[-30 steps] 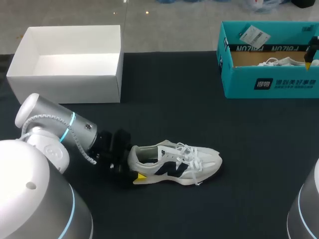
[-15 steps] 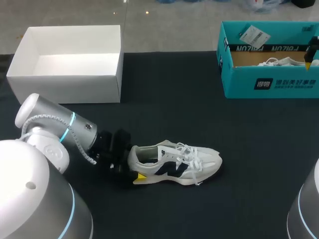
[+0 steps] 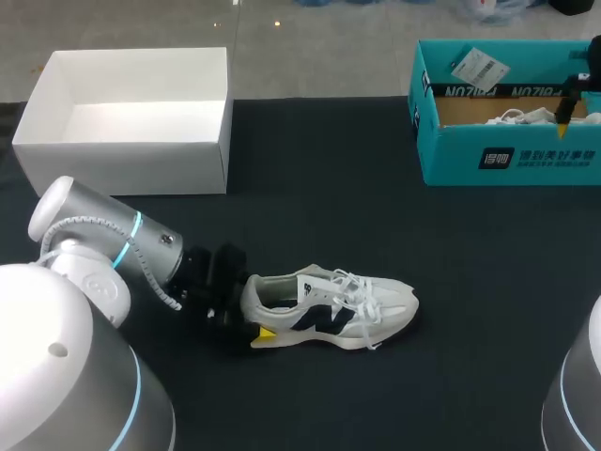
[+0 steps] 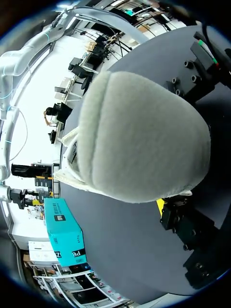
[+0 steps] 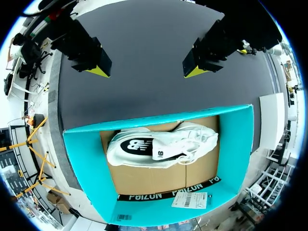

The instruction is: Take the shoe out of the shoebox, open the shoe tongue, remove and reinsert the insole, then place the shoe into the shoebox

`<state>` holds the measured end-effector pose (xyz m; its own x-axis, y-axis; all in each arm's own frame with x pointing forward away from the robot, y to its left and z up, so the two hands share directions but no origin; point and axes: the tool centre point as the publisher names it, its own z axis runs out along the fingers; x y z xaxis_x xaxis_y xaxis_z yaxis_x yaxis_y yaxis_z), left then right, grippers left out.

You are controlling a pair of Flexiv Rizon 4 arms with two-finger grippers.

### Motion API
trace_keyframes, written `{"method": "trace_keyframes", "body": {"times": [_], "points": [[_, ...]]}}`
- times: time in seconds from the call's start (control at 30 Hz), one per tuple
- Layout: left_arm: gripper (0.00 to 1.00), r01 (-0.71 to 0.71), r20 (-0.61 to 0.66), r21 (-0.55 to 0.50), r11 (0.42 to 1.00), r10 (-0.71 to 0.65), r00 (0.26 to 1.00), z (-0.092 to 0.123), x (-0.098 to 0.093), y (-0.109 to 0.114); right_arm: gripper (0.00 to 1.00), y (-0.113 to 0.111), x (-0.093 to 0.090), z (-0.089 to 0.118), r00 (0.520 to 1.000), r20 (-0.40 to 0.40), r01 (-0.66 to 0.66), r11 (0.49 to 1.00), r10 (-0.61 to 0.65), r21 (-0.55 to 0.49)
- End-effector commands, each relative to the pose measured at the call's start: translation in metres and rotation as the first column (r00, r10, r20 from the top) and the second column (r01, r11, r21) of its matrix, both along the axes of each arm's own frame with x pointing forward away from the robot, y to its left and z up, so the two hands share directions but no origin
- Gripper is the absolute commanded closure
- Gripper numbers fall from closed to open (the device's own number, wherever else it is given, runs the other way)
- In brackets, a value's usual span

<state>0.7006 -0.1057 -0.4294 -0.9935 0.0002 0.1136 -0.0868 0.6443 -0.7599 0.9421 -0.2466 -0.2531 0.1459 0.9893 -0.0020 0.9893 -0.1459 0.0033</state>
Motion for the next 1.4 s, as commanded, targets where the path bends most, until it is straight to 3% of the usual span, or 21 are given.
{"method": "trace_keyframes", "body": {"times": [0.03,0.27,0.43,0.53,1.03,1.17,1.3,1.4], "points": [[1.00,-0.001,-0.002,0.008,1.000,0.001,1.000,-0.005,-0.004,-0.003,0.00,0.021,-0.024,0.008,0.999,0.048,0.007,1.000,-0.007,-0.007],[1.00,-0.001,-0.002,0.008,1.000,0.001,1.000,-0.005,-0.004,-0.003,0.00,0.060,-0.053,0.012,0.997,0.069,-0.032,0.998,0.028,0.049],[1.00,-0.001,-0.002,0.008,1.000,0.001,1.000,-0.005,-0.004,-0.003,0.00,0.095,-0.081,-0.001,0.999,0.021,-0.049,0.997,0.048,0.053],[1.00,-0.001,-0.002,0.008,1.000,0.001,1.000,-0.005,-0.004,-0.003,0.00,0.116,-0.095,-0.016,0.987,-0.026,-0.161,0.987,0.160,-0.014],[1.00,-0.001,-0.002,0.008,1.000,0.001,1.000,-0.005,-0.004,-0.003,0.00,0.116,-0.095,-0.016,0.987,-0.026,-0.161,0.987,0.160,-0.014],[1.00,-0.001,-0.002,0.008,1.000,0.001,1.000,-0.005,-0.004,-0.003,0.00,0.162,-0.112,-0.022,0.991,0.010,-0.133,0.991,0.134,-0.029],[1.00,-0.001,-0.002,0.008,1.000,0.001,1.000,-0.005,-0.004,-0.003,0.00,0.207,-0.129,-0.025,0.990,0.041,-0.138,0.990,0.137,0.040],[1.00,-0.001,-0.002,0.008,1.000,0.001,1.000,-0.005,-0.004,-0.003,0.00,0.232,-0.142,-0.026,0.994,0.038,-0.103,0.995,0.103,0.008]]}}
